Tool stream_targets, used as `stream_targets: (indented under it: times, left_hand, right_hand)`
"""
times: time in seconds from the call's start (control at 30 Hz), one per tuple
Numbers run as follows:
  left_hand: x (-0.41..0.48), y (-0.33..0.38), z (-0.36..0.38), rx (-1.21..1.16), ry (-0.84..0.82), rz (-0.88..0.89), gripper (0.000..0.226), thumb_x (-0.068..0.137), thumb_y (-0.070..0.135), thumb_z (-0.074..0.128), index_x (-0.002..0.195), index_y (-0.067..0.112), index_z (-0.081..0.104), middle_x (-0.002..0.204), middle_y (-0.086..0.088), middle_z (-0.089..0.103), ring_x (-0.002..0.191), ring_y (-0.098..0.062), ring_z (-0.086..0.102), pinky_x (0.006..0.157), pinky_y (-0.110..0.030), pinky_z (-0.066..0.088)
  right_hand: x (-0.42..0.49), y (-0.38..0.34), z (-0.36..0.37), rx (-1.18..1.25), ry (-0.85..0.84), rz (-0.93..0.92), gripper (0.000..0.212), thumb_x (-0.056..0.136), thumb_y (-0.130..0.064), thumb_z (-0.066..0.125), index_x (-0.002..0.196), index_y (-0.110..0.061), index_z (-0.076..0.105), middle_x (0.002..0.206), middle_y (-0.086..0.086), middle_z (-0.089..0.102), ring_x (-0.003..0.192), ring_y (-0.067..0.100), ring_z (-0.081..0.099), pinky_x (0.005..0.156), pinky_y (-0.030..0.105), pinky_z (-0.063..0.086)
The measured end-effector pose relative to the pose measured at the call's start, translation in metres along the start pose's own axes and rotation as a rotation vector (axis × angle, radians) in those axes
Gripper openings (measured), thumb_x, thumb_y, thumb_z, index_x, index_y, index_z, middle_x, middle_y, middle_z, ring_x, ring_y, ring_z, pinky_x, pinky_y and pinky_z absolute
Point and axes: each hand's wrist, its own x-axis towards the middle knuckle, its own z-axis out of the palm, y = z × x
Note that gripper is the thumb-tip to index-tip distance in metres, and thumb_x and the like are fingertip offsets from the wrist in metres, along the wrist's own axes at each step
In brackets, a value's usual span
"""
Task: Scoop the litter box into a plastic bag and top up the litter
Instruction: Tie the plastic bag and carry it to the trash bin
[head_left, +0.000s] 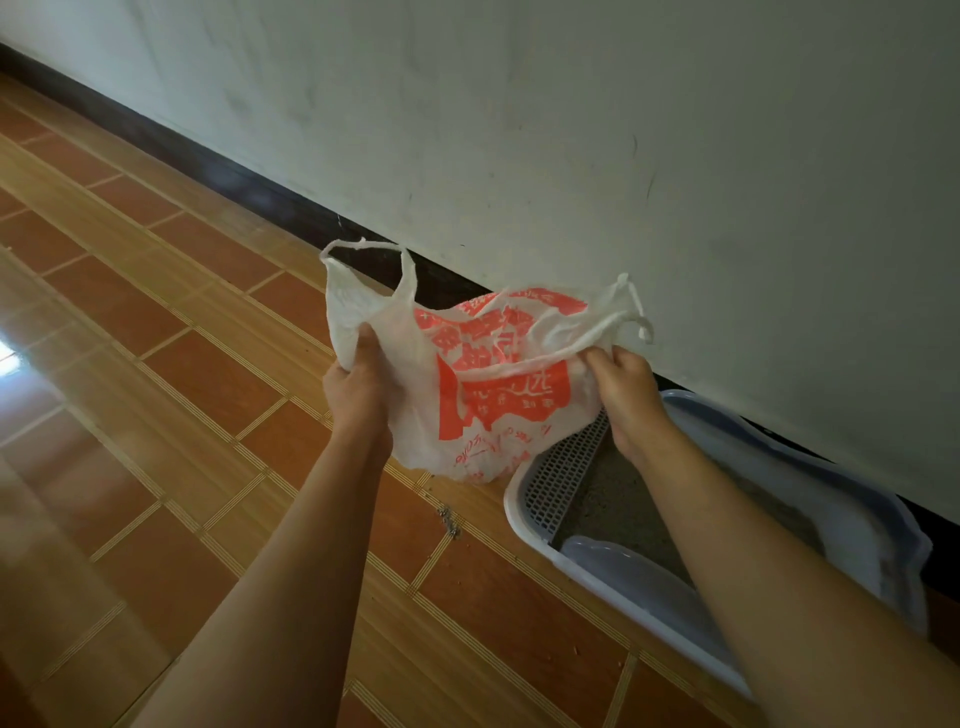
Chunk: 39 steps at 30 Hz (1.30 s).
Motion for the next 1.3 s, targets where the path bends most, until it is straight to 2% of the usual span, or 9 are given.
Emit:
stream_targets:
  times: [0.1, 0.17, 0.33, 0.5, 0.7, 0.8, 0.9, 1.13, 1.3]
  left_hand:
    - [0.0, 0.002, 0.0, -0.005, 0.019, 0.021, 0.033, 0.095, 0.047, 0.044, 0.102, 0.016, 0.052, 0.082, 0.008, 0.059, 0.075, -0.013, 0.058, 0.074, -0.037, 0.048]
    - [0.0, 0.002, 0.001, -0.007, 0.011, 0.022, 0.031, 0.096, 0.047, 0.042, 0.103, 0.017, 0.051, 0.081, 0.008, 0.058, 0.071, -0.01, 0.057, 0.072, -0.036, 0.047]
    - [0.002, 0.001, 0.004, 0.011, -0.031, -0.02, 0.033, 0.099, 0.043, 0.036, 0.108, 0.018, 0.055, 0.083, 0.003, 0.064, 0.073, -0.016, 0.064, 0.067, -0.038, 0.051]
    - [0.006, 0.0, 0.009, 0.053, -0.034, -0.107, 0.032, 0.101, 0.04, 0.029, 0.108, 0.016, 0.05, 0.081, -0.001, 0.062, 0.071, -0.019, 0.062, 0.072, -0.043, 0.05]
    - [0.001, -0.007, 0.007, -0.088, -0.284, -0.15, 0.027, 0.1, 0.035, 0.033, 0.093, 0.019, 0.054, 0.089, -0.007, 0.067, 0.084, -0.025, 0.065, 0.077, -0.045, 0.052]
    - [0.004, -0.011, 0.002, -0.012, -0.481, -0.123, 0.032, 0.094, 0.036, 0.046, 0.116, 0.016, 0.054, 0.105, -0.011, 0.068, 0.094, -0.028, 0.067, 0.078, -0.045, 0.055]
    - [0.006, -0.014, 0.001, 0.097, -0.538, -0.047, 0.055, 0.079, 0.026, 0.067, 0.129, 0.012, 0.049, 0.111, -0.011, 0.067, 0.093, -0.025, 0.07, 0.069, -0.041, 0.059]
    - [0.009, -0.012, 0.0, 0.127, -0.349, 0.096, 0.024, 0.088, 0.029, 0.061, 0.109, 0.017, 0.058, 0.103, -0.006, 0.069, 0.091, -0.022, 0.069, 0.079, -0.043, 0.057]
    - [0.007, -0.013, 0.004, 0.096, -0.393, 0.089, 0.017, 0.092, 0.038, 0.053, 0.101, 0.024, 0.057, 0.098, -0.003, 0.068, 0.088, -0.021, 0.069, 0.076, -0.041, 0.057]
  right_hand:
    - [0.001, -0.003, -0.006, 0.067, 0.117, 0.004, 0.017, 0.093, -0.025, 0.053, 0.083, -0.015, 0.063, 0.082, 0.001, 0.067, 0.078, 0.015, 0.064, 0.064, 0.025, 0.049]
    - [0.001, -0.004, -0.01, 0.116, 0.121, 0.009, 0.016, 0.093, -0.025, 0.053, 0.091, -0.015, 0.064, 0.088, 0.002, 0.069, 0.084, 0.017, 0.066, 0.069, 0.027, 0.051]
    - [0.003, -0.009, -0.017, 0.066, -0.054, 0.041, 0.025, 0.096, -0.025, 0.047, 0.116, -0.016, 0.059, 0.105, 0.005, 0.07, 0.099, 0.021, 0.066, 0.088, 0.04, 0.053]
    - [-0.002, -0.017, -0.025, 0.258, -0.209, 0.108, 0.034, 0.095, -0.011, 0.032, 0.099, -0.011, 0.066, 0.096, 0.01, 0.07, 0.095, 0.024, 0.064, 0.092, 0.042, 0.049]
    - [-0.008, -0.013, -0.031, 0.048, -0.451, 0.118, 0.017, 0.086, -0.013, 0.06, 0.101, -0.013, 0.069, 0.103, 0.01, 0.071, 0.103, 0.023, 0.065, 0.091, 0.037, 0.051]
    - [-0.008, -0.013, -0.028, 0.094, -0.378, 0.056, 0.022, 0.074, -0.012, 0.07, 0.095, -0.019, 0.069, 0.097, 0.002, 0.073, 0.098, 0.017, 0.067, 0.088, 0.035, 0.052]
    - [-0.005, -0.013, -0.024, 0.126, -0.259, 0.042, 0.023, 0.082, -0.004, 0.062, 0.095, -0.022, 0.067, 0.102, 0.004, 0.071, 0.101, 0.021, 0.065, 0.094, 0.041, 0.05]
    - [0.0, -0.015, -0.023, 0.075, -0.056, -0.006, 0.022, 0.094, -0.02, 0.044, 0.094, -0.02, 0.066, 0.104, 0.009, 0.069, 0.105, 0.025, 0.061, 0.099, 0.045, 0.045]
    - [-0.003, -0.018, -0.027, 0.131, -0.177, 0.04, 0.035, 0.094, -0.015, 0.036, 0.068, -0.018, 0.059, 0.068, -0.002, 0.068, 0.078, 0.017, 0.062, 0.077, 0.034, 0.048]
